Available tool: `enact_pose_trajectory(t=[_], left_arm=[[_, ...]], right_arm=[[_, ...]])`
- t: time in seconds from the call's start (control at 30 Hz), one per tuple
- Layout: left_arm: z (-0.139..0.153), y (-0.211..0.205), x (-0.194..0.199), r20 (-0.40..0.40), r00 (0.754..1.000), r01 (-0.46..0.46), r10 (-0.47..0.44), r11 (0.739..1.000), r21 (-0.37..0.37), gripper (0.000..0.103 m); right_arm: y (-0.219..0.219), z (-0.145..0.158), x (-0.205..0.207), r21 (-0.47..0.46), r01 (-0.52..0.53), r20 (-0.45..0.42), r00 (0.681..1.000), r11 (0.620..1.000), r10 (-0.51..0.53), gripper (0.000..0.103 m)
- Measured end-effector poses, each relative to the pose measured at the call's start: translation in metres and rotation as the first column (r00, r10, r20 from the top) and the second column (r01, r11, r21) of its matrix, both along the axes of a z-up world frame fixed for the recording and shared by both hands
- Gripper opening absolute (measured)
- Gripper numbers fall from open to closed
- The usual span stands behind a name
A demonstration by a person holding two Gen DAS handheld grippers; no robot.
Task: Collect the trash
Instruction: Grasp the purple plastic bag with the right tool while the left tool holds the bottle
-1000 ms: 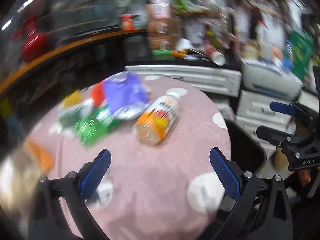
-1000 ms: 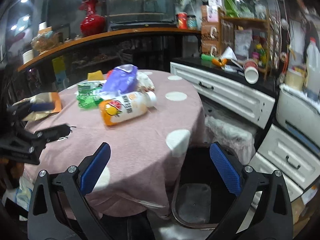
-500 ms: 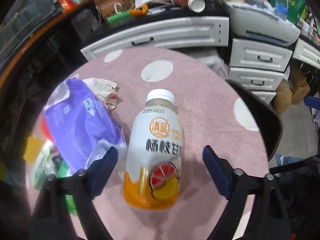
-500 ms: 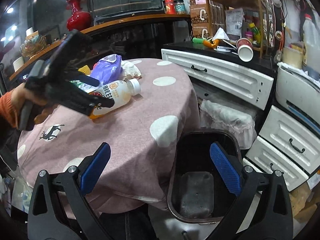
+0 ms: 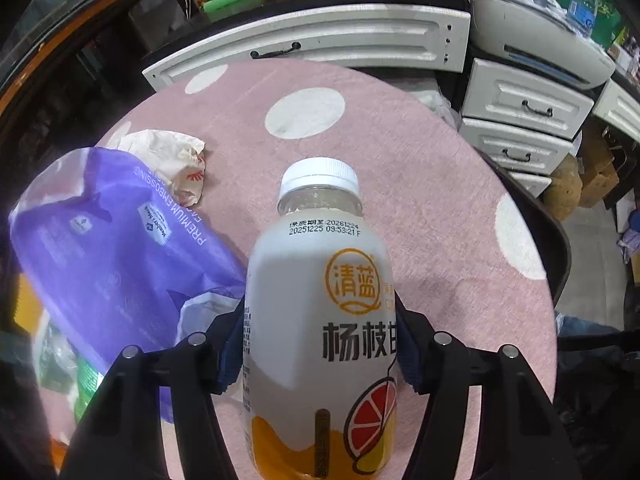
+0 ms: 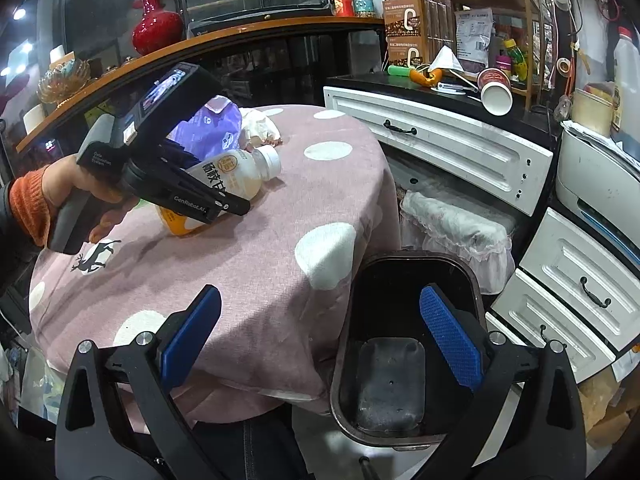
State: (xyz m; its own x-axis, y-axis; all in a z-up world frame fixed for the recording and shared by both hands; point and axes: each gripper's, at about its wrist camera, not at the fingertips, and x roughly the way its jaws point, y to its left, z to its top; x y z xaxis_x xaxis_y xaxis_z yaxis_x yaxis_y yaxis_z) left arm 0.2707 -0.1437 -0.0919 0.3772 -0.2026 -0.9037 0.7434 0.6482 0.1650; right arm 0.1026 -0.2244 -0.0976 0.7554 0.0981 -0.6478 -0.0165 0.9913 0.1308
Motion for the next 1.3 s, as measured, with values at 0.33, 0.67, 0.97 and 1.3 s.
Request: enact_pose_trajectory(t=[0.33, 0.67, 0.97, 1.3], left_arm=[[0.045, 0.030, -0.042, 0.071, 0.993, -0.073, 0.097, 0.955, -0.286, 0.061], [0.074, 0.113, -0.095, 0.152, 0.927, -0.235, 0.342, 0.849, -0.474, 0.061], [0.069, 0.158, -0.119, 0.165, 0.864, -0.330, 0.475, 0.783, -0.527, 0.061], [0.057, 0.181, -0.136, 0.155, 0.846, -0.349, 0.511, 0.748, -0.564, 0.061]], right_arm=[[-0.001, 0.004, 0.005, -0.032, 0.000, 0.013, 1.000, 1.000, 0.001, 0.098], [0.036, 0.017, 0.046, -0.024, -0.182, 0.027, 0.983, 0.983, 0.183, 0.098], [0.097, 0.012, 0.135, 0.067, -0.426, -0.045, 0.902, 0.902, 0.429, 0.098], [0.103, -0.014, 0.238, 0.259, -0.480, -0.140, 0.840, 0.838, 0.525, 0.098]])
